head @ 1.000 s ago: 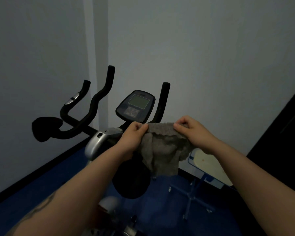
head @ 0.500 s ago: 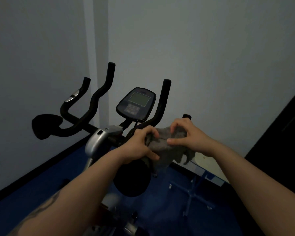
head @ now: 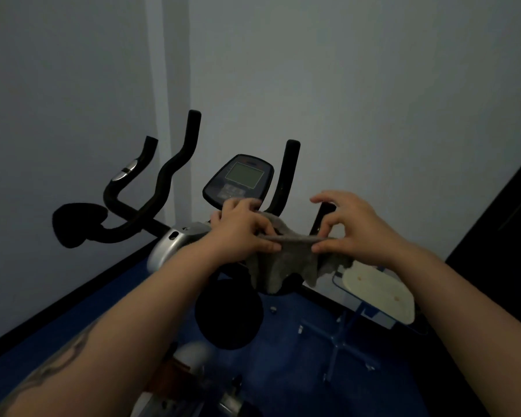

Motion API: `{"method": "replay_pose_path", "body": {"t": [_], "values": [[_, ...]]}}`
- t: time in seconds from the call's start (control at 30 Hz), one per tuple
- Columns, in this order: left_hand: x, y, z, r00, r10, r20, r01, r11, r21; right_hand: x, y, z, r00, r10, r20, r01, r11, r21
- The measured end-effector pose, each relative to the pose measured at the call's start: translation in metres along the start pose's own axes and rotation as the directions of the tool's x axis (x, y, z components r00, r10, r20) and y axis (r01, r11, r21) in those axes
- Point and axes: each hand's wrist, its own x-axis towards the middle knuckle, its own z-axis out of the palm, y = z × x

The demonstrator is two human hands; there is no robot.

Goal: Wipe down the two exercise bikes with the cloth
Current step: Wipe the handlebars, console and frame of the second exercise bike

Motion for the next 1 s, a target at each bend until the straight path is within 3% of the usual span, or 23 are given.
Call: {"method": "replay_pose_path", "body": {"t": [0.1,0.23,0.37,0.43,0.53,0.63,0.73,0.8,0.87,0.9,0.93,1.0], "values": [[0.007,0.001,-0.013,0.994,0.095,-0.058,-0.089,0.99,0.11,0.001,-0.001,-0.014,0.997,-0.044,-0.058,0.046,0.998,0.037],[0.014,0.003,-0.016,0.985,0.16,-0.067,-0.147,0.974,0.169,0.003,0.0,-0.014,0.999,-0.026,-0.023,0.029,0.99,0.141],[0.014,0.003,-0.008,0.992,0.109,-0.061,-0.115,0.988,-0.107,0.001,-0.001,-0.006,0.996,0.083,0.039,-0.089,0.974,0.206],[0.012,0.002,-0.001,0.996,0.059,-0.068,-0.073,0.967,-0.242,0.0,-0.001,-0.002,0.991,0.123,0.05,-0.129,0.98,0.152],[0.01,-0.002,0.012,0.992,-0.004,-0.125,-0.041,0.935,-0.351,0.003,-0.003,0.007,0.978,0.209,0.017,-0.21,0.976,0.053],[0.007,-0.002,0.027,0.974,-0.093,-0.206,-0.002,0.908,-0.419,0.005,-0.008,0.024,0.93,0.366,-0.037,-0.358,0.923,0.142],[0.001,0.008,0.048,0.956,-0.119,-0.269,-0.021,0.884,-0.468,0.011,-0.018,0.043,0.83,0.557,-0.02,-0.484,0.738,0.471],[-0.004,0.018,0.061,0.97,-0.044,-0.237,-0.081,0.868,-0.49,0.013,-0.026,0.049,0.748,0.65,0.133,-0.5,0.42,0.757],[-0.007,0.02,0.071,0.982,0.068,-0.174,-0.149,0.85,-0.506,0.014,-0.03,0.049,0.712,0.634,0.302,-0.459,0.094,0.884],[-0.008,0.018,0.074,0.985,0.109,-0.13,-0.16,0.851,-0.499,0.013,-0.029,0.049,0.711,0.614,0.342,-0.433,-0.001,0.901],[-0.01,0.016,0.076,0.988,0.133,-0.075,-0.152,0.858,-0.491,0.013,-0.027,0.05,0.723,0.599,0.343,-0.412,-0.024,0.911],[-0.015,0.009,0.079,0.982,0.184,0.044,-0.136,0.848,-0.511,0.011,-0.025,0.053,0.754,0.599,0.271,-0.404,0.097,0.91]]}}
